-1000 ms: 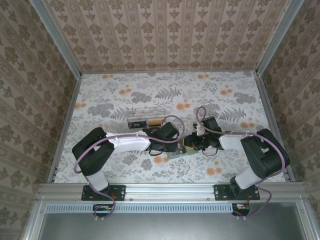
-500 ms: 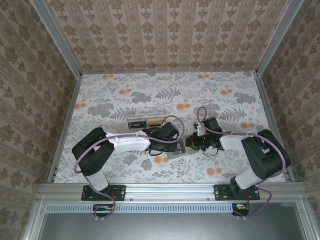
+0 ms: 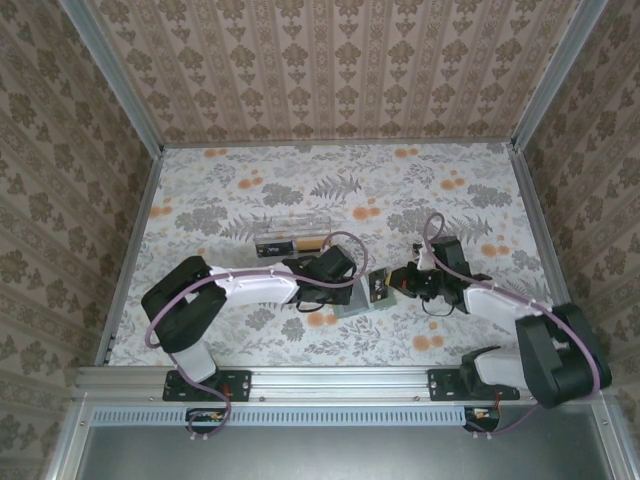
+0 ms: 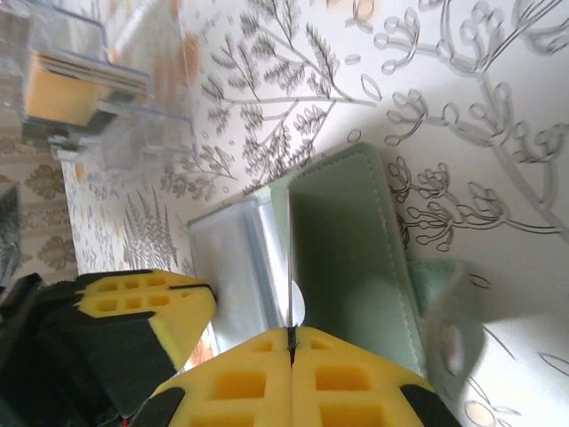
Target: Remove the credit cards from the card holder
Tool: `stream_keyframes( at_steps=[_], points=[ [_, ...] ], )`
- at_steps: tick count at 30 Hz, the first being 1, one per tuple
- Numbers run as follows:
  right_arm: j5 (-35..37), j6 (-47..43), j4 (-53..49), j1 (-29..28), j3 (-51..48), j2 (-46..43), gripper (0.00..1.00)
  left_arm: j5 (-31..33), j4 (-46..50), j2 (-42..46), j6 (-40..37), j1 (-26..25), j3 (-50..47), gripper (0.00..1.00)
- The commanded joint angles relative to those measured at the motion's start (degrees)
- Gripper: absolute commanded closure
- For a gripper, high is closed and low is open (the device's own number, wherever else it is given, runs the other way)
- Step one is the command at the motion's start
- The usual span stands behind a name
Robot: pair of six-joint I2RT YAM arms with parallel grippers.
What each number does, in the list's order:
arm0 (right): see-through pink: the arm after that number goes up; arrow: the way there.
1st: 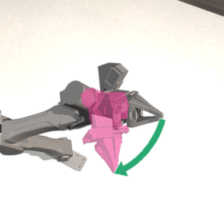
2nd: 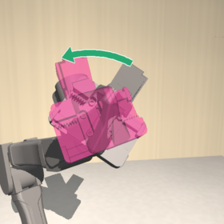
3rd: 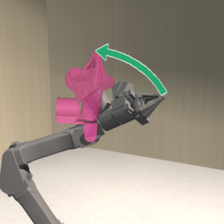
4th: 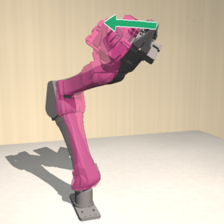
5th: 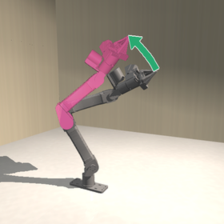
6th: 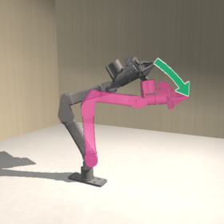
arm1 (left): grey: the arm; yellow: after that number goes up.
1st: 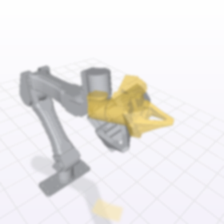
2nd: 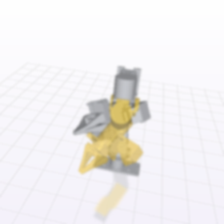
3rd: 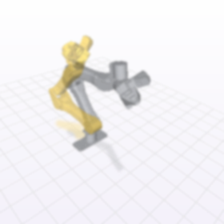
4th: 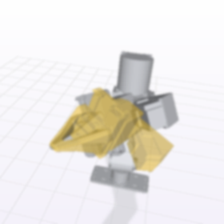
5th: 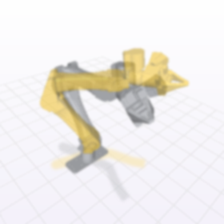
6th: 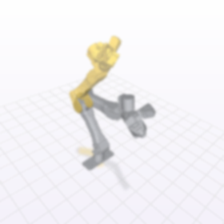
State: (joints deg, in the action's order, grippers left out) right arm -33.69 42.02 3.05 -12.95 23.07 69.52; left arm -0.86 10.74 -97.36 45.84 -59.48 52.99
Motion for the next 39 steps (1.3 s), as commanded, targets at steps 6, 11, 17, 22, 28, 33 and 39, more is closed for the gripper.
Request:
stream_keyframes(
  at_steps=[6, 11, 17, 22, 28, 33, 39],
  points=[
    [7.51, -2.93, -14.23, 0.65, 0.62, -18.24, 1.00, -0.68, 2.26, 3.81, -0.20, 0.49, -0.98, 1.00],
    [9.35, -4.64, -17.00, -0.04, 3.17, -24.02, 1.00, 2.77, 3.49, 11.97, -1.99, 0.51, -0.66, 0.81],
    [15.04, -8.13, -12.94, -6.55, 6.95, -24.98, 1.00, 12.12, 8.20, 28.43, -3.22, 2.08, -4.76, 0.20],
    [22.97, -20.15, -14.36, -18.03, 16.91, -16.49, 1.00, 17.88, 14.13, 44.83, -4.56, 5.53, -9.78, 0.00],
    [24.07, -33.96, -19.60, -25.46, 33.12, 0.57, 1.00, 21.45, 23.35, 64.30, -5.34, 11.53, -14.17, 0.00],
    [22.63, -46.69, -25.27, -29.78, 46.71, 13.85, 1.00, 23.50, 28.78, 76.31, -5.92, 13.76, -15.46, 0.00],
    [27.40, -63.80, -25.57, -34.66, 53.72, 22.25, 1.00, 25.25, 32.09, 79.88, -6.51, 13.85, -14.35, 0.00]
  ],
)
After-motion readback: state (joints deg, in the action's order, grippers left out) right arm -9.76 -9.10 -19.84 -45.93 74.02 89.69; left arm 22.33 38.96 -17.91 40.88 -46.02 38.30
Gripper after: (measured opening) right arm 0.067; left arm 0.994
